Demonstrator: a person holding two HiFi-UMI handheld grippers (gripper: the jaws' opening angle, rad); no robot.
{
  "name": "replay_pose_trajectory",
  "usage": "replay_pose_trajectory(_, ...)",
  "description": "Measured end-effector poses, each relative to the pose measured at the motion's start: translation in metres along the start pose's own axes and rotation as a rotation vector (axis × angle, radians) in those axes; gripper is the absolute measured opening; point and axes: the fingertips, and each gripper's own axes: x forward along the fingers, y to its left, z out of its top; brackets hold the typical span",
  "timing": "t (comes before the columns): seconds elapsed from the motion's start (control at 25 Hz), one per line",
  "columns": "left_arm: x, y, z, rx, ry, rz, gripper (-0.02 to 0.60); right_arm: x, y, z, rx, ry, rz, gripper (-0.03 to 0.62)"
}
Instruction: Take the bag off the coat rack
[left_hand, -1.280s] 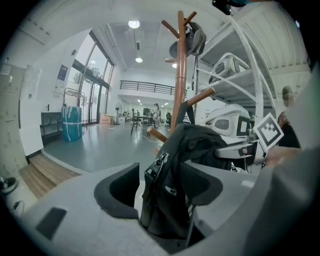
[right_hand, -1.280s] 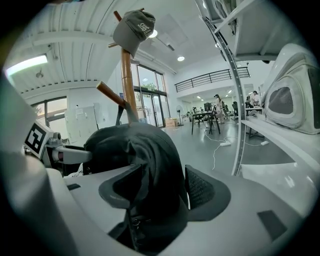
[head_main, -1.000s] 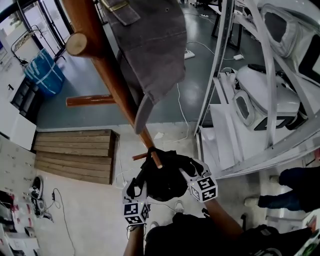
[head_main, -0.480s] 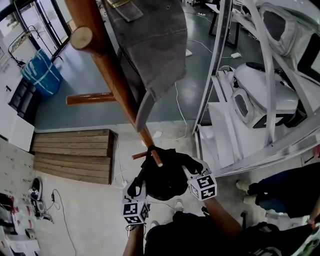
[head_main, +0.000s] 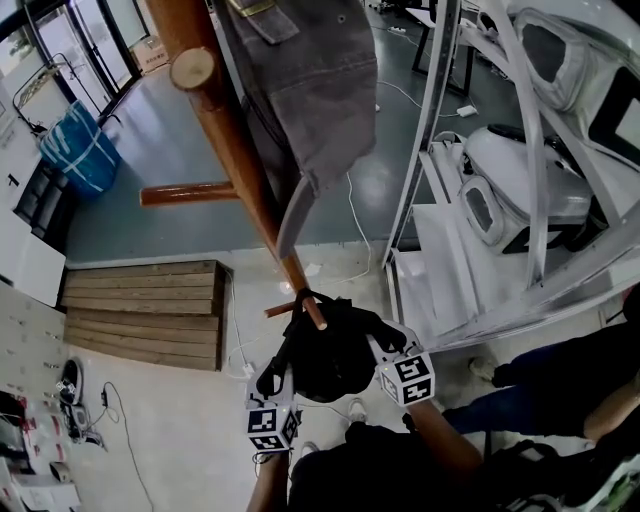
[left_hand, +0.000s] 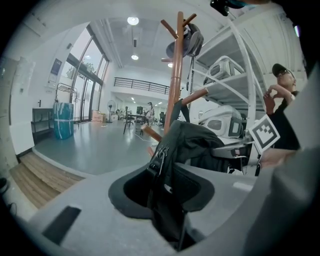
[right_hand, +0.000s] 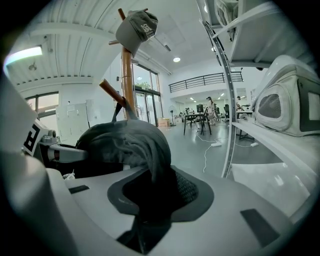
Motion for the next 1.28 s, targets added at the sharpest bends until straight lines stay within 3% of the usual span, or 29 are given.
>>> replay_pose_trajectory(0.72, -0.03, -0.011, 0.031, 0.037, -0.067, -0.11, 0.106, -0.047, 0.024, 0.023, 0.008, -0.068, -0.089, 0.095)
replay_pose_trajectory(1.28, -0.085, -0.033, 0.06, 0.057, -0.146, -0.228, 0.103, -0.112, 0.06, 0.038, 0.017, -0.142, -0.189, 0.087)
